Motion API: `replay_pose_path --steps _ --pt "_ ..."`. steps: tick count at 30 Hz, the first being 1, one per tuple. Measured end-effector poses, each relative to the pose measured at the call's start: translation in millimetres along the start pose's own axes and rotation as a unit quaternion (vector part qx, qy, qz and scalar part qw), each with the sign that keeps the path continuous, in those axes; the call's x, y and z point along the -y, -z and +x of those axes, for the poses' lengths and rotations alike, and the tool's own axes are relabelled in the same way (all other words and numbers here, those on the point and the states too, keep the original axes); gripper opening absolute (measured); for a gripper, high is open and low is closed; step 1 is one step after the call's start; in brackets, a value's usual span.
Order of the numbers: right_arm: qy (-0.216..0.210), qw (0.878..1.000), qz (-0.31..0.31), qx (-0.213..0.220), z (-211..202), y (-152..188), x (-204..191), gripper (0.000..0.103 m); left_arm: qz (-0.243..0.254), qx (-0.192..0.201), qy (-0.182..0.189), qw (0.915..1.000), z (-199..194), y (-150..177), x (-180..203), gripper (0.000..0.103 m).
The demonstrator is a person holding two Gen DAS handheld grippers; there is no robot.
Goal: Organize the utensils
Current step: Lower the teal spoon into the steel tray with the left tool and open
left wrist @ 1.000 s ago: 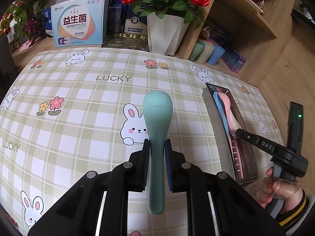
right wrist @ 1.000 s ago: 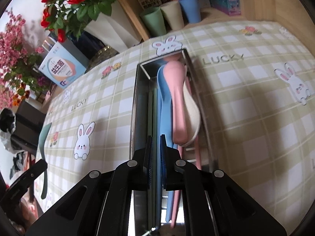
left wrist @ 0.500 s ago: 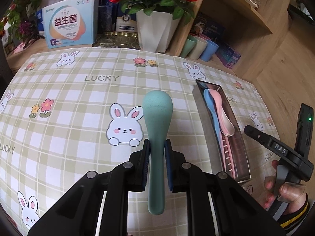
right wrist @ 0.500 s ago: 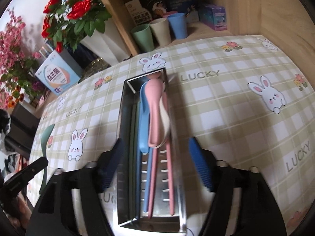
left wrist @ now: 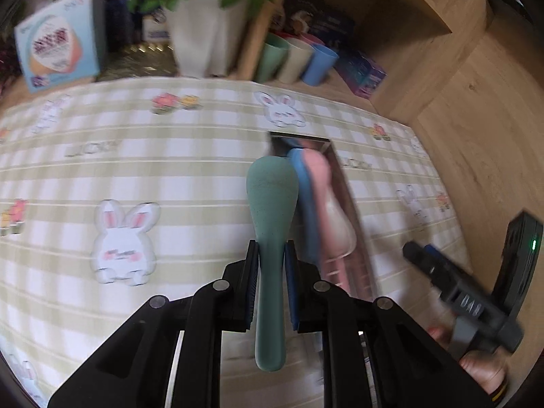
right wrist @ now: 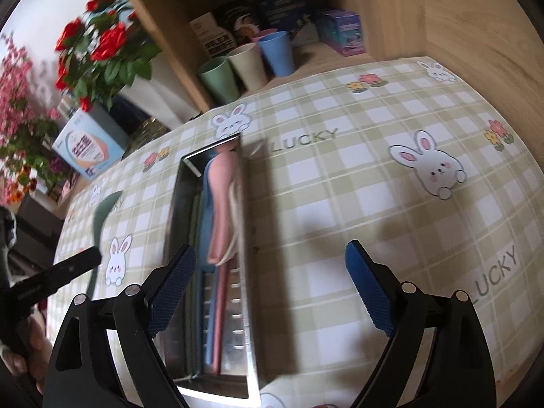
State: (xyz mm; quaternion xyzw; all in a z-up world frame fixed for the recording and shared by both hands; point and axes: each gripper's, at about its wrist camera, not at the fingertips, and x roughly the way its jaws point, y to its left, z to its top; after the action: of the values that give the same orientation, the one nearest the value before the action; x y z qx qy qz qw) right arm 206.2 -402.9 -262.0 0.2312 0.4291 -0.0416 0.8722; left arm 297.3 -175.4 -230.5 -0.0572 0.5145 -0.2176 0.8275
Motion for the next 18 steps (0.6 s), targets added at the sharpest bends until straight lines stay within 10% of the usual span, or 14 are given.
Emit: replay_pose_path --steps 18 --pt "0.009 0.997 0.069 0.014 2 9 59 0.086 0.004 -0.076 -0.035 0.9965 104 -56 58 0.015"
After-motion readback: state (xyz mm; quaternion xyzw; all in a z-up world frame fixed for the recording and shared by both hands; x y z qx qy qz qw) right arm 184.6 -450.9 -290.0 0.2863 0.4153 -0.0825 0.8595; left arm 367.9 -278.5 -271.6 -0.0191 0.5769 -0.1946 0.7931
